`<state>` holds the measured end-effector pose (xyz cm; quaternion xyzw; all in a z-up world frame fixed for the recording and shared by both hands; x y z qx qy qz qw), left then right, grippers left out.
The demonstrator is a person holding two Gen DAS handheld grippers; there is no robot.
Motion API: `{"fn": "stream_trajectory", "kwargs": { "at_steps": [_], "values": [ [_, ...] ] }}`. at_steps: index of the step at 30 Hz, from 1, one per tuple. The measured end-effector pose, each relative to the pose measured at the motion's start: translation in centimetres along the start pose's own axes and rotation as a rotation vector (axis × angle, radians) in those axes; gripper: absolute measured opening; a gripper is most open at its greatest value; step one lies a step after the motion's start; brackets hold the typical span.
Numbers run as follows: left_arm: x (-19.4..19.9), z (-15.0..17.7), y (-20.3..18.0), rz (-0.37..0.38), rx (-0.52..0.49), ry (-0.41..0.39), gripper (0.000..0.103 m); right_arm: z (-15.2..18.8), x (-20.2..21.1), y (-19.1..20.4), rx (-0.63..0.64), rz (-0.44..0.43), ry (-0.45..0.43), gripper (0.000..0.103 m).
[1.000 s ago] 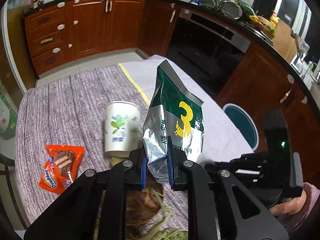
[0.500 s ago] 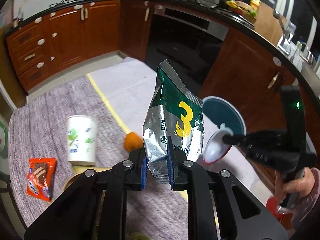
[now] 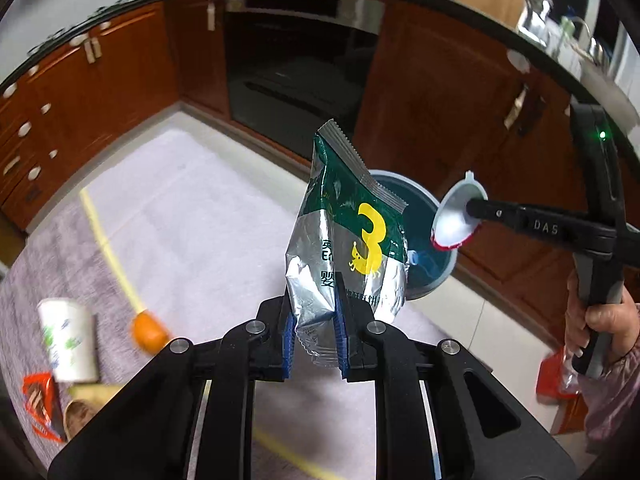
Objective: Collect trash
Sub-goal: 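Carry the pouch and lid over the bin and open both tools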
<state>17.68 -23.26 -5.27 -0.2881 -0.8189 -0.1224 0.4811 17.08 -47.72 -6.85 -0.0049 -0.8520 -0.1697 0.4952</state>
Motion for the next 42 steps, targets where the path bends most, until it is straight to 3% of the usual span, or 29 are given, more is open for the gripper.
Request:
{"fn": "stream_trajectory", "kwargs": {
  "at_steps": [12,20,22,26,35,37,38,39,40,41,42],
  "values": [
    [-9.8,-4.3,-7.3,0.018,-0.106,0.121,0.017,-0.5,-2.0,-8.7,-0.107,0.045,0.023,0.005],
    [-13.8,-5.2,-8.3,0.029,-0.129,0.169,0.020,-0.6,-3.3,-11.1,-0.139,0.067,0.047,0.005],
    [-14.5,-5.3,-8.2,0.017,-0.128,0.176,0.027,-0.6,-3.5,-11.2,-0.141,0.070,0.055,0.005],
    [-14.9,-5.7,-7.8,-0.012,-0.115,0.152,0.057,-0.8,-4.4,-11.2,-0.135,0.070,0.070,0.005],
    [-14.2,-5.3,-5.3,-0.009,-0.061,0.149,0.071,-1.3,-5.5,-10.0,-0.103,0.059,0.089,0.005],
    [-13.8,-5.1,-4.7,-0.006,-0.047,0.145,0.073,-1.5,-5.7,-9.5,-0.094,0.053,0.097,0.009],
    [-13.6,-4.9,-4.4,-0.004,-0.040,0.144,0.075,-1.6,-5.9,-9.2,-0.090,0.048,0.103,0.015],
    [-13.2,-4.6,-4.4,-0.001,-0.036,0.143,0.076,-1.7,-6.0,-9.0,-0.092,0.041,0.107,0.045],
    [-13.0,-4.5,-4.2,0.003,-0.031,0.140,0.078,-1.8,-6.0,-8.8,-0.098,0.036,0.103,0.063],
    [-12.7,-4.4,-4.2,0.007,-0.028,0.137,0.079,-1.9,-5.9,-8.7,-0.100,0.037,0.093,0.076],
    [-12.3,-4.2,-4.4,0.008,-0.026,0.135,0.081,-2.0,-5.7,-8.4,-0.096,0.040,0.078,0.076]
  ]
}}
Point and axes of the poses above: each gripper's, at about its wrist camera, not at the fingertips, and x roughly against the way its jaws point, y to its left, z to its underside, the point moved 4 cm from there along -x, roughly the way its jaws point, and after that the axes turned 3 degrees about y, right-handed, at the moved point
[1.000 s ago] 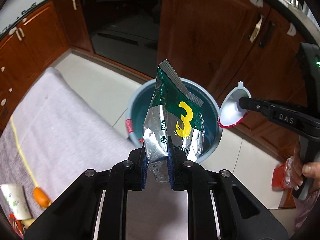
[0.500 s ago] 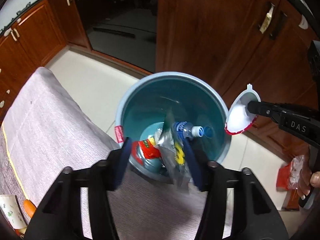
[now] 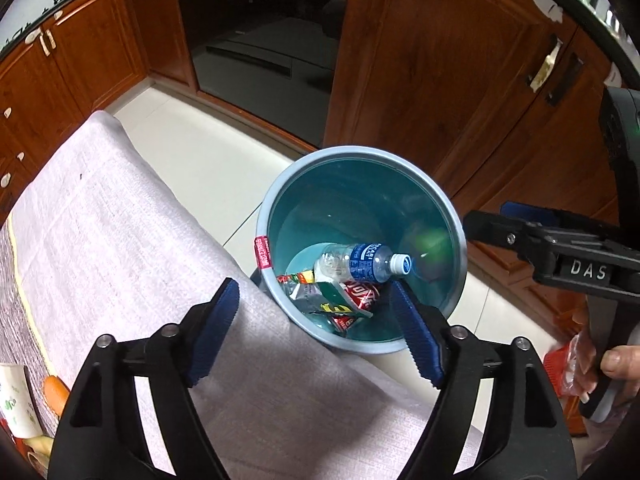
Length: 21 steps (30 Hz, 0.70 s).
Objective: Collect trash
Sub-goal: 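Carry the pouch and lid over the bin and open both tools, then move both open tools back from the bin to the table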
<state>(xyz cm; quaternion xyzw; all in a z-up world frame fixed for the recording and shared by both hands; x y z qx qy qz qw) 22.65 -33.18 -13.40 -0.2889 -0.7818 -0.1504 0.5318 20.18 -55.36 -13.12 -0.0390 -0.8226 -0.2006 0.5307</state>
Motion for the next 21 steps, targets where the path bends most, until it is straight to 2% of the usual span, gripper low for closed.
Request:
{"fn": "stream_trajectory", "kwargs": {
  "at_steps": [4,7,21],
  "values": [
    [0.7,0.2,0.0,0.008,0.007,-0.017,0.090,0.0,0.1,0.6,-0.003,-0.006,0.014,0.076],
    [1.4,0.6,0.0,0.014,0.012,-0.028,0.094,0.3,0.2,0.7,-0.016,-0.003,0.026,0.083],
    [5.7,3.6,2.5,0.025,0.088,-0.077,0.095,1.7,2.0,4.0,0.019,0.011,0.037,0.085]
  ]
}}
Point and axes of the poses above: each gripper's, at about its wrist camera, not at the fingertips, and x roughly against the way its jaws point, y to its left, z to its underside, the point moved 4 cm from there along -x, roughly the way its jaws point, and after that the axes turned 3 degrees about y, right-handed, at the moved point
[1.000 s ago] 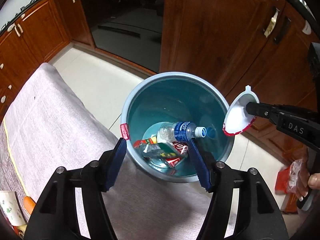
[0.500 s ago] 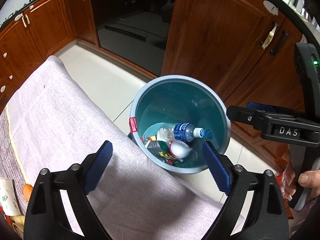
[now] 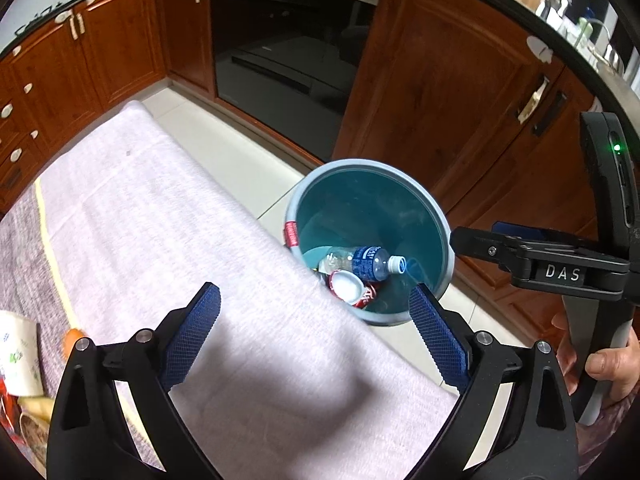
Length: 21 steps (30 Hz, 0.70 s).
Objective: Collect trash
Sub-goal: 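Move both open tools back from the bin to the table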
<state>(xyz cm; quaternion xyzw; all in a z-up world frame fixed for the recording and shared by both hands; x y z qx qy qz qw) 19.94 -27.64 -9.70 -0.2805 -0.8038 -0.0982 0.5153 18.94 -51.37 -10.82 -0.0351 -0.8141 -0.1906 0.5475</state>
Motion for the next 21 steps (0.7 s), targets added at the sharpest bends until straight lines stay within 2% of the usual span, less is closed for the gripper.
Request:
{"fn": "stream_trajectory", "kwargs": {
  "at_steps": [9,21],
  "values": [
    [4.8,3.1,3.9,-0.045,0.037,-0.047,0.096,1.7,1.3,4.8,0.077,-0.021,-0.006,0.085],
    [10.5,7.8,12.5,-0.114,0.160,-0.096,0.097,3.9,1.5,13.9,0.213,-0.044,0.018,0.085]
  ]
}}
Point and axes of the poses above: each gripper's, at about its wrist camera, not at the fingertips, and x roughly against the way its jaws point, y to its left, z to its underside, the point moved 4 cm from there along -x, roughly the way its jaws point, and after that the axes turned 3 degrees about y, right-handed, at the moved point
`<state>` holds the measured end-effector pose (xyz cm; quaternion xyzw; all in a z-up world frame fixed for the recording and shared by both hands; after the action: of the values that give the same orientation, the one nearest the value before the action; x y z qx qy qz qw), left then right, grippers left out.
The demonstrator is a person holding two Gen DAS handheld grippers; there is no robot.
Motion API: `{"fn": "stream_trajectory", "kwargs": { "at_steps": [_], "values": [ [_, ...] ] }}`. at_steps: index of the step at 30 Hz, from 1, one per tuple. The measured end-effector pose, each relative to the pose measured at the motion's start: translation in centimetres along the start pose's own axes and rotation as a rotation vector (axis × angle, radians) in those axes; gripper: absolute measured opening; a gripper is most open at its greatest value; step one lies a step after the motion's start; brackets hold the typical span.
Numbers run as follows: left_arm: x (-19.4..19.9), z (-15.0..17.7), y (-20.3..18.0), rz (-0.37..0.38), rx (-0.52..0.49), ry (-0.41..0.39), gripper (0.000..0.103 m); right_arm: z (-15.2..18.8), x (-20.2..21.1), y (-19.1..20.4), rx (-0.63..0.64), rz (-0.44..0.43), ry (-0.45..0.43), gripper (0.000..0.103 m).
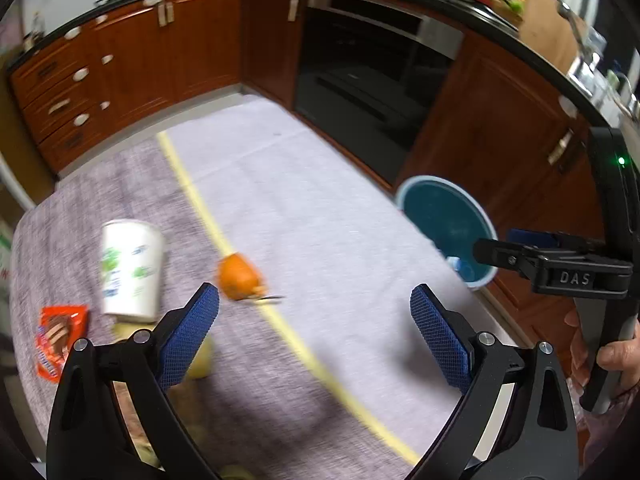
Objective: Collect trash
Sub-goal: 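Move both open tools back from the bin to the table, then grasp the mandarin orange with the right tool while the left tool grasps the white paper cup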
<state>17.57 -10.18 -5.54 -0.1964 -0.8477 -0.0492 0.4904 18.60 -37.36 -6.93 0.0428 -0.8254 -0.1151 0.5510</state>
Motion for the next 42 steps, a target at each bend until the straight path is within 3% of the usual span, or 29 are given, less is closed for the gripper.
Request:
{"fn": "stream_trajectory", "kwargs": {
  "at_steps": [14,25,40,41,42],
  "values": [
    [2.0,2.6,12.6,-0.073,0.144,0.006,0.097,-1.3,-5.6,12.8,0.171,-0.027,0.096,0.085],
    [0.1,3.0,16.5,-0.049,0.186,0.033,0.097,-2.5,-10.8,17.8,0.193,-0.072,0.170,0.084],
    [-2.4,2.5,17.8,-0.038,0.199,0.071,0.097,-2.2,-15.0,19.7,0.261,-0.064,0.216,0.051],
    [-2.5,2.5,17.8,-0.037,0.198,0.073,0.097,-2.2,-15.0,19.8,0.272,-0.054,0.211,0.044],
    [-2.6,2.4,17.7,-0.038,0.195,0.076,0.097,-2.1,-15.0,19.9,0.281,-0.050,0.206,0.028]
  ]
}}
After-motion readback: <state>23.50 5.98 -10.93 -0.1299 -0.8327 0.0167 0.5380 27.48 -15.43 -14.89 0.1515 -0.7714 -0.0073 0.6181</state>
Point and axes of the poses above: each gripper's, at about its wrist camera, not at the fingertips, and x roughly against the way its jaws point, y to its left, z to its underside, the point moved 4 cm from there along -x, roughly the way its jaws point, and after that the axes turned 3 degrees about y, right-handed, at the moved point
